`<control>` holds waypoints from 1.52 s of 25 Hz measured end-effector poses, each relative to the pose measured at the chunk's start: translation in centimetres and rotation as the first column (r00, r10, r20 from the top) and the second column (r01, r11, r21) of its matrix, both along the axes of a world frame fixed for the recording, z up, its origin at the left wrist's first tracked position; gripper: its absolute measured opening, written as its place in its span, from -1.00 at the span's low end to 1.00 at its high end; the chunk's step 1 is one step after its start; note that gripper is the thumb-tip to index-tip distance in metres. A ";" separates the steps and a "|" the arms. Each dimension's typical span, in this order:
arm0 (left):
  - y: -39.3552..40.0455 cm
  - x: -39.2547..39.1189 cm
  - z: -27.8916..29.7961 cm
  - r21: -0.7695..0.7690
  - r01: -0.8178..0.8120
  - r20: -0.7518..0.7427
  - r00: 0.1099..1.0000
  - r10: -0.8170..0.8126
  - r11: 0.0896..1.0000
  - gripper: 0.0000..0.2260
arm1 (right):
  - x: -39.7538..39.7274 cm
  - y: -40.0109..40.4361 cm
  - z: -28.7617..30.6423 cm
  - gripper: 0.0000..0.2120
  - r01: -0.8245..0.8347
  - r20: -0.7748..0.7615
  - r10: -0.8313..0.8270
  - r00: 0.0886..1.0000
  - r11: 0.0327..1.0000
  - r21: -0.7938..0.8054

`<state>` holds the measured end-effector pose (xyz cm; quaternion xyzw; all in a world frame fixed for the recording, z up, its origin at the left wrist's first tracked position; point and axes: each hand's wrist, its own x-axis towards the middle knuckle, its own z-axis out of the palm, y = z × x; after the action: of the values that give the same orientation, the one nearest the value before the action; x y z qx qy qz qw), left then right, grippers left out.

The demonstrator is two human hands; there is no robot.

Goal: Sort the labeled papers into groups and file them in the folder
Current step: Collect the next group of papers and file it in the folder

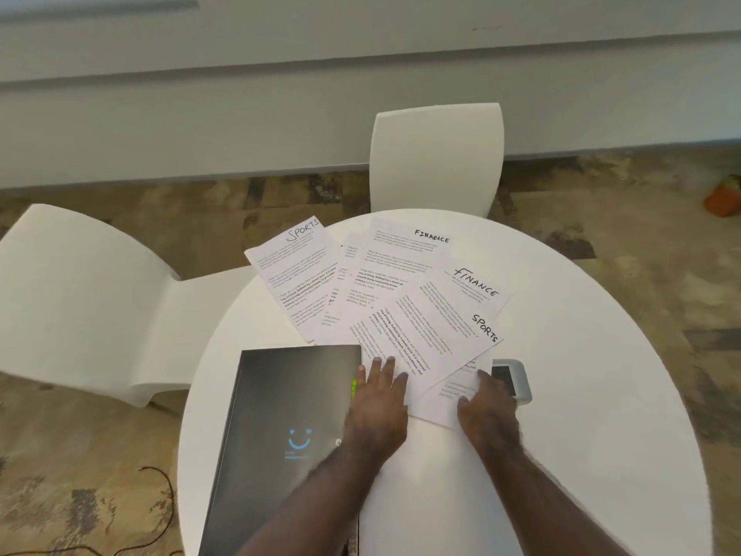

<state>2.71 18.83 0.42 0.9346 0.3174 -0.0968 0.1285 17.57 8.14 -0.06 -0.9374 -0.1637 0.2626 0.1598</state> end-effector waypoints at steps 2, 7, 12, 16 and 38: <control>1.5 2.1 -0.9 -0.028 -0.007 -0.123 0.992 0.004 1.000 -0.32 | 0.4 0.0 -0.3 -0.42 0.068 -0.028 -0.067 0.997 0.997 0.037; 2.4 3.3 -1.6 -0.010 -0.006 -0.332 0.943 0.002 1.000 -0.32 | 2.1 0.6 -1.3 -0.38 0.223 -0.198 -0.187 0.962 0.958 0.178; 2.6 3.7 -1.1 -0.053 0.024 -0.287 0.957 -0.038 0.998 -0.29 | 3.4 -0.2 -1.3 -0.65 0.417 -0.331 -0.323 0.887 0.868 0.271; 1.3 4.2 -1.2 0.031 0.108 -0.219 0.971 -0.098 0.994 -0.40 | 4.7 -2.2 -1.8 -0.79 0.482 -0.486 -0.325 0.812 0.842 0.242; -4.4 7.1 -1.7 -0.083 0.172 0.075 0.983 -0.166 0.982 -0.64 | 7.4 -14.1 2.7 -0.64 0.452 -0.853 -0.099 0.513 0.876 0.170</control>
<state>9.76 14.46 -1.31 0.9542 0.2278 -0.0896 0.1722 24.98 -5.98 2.61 -0.6698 0.0378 0.6028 0.4320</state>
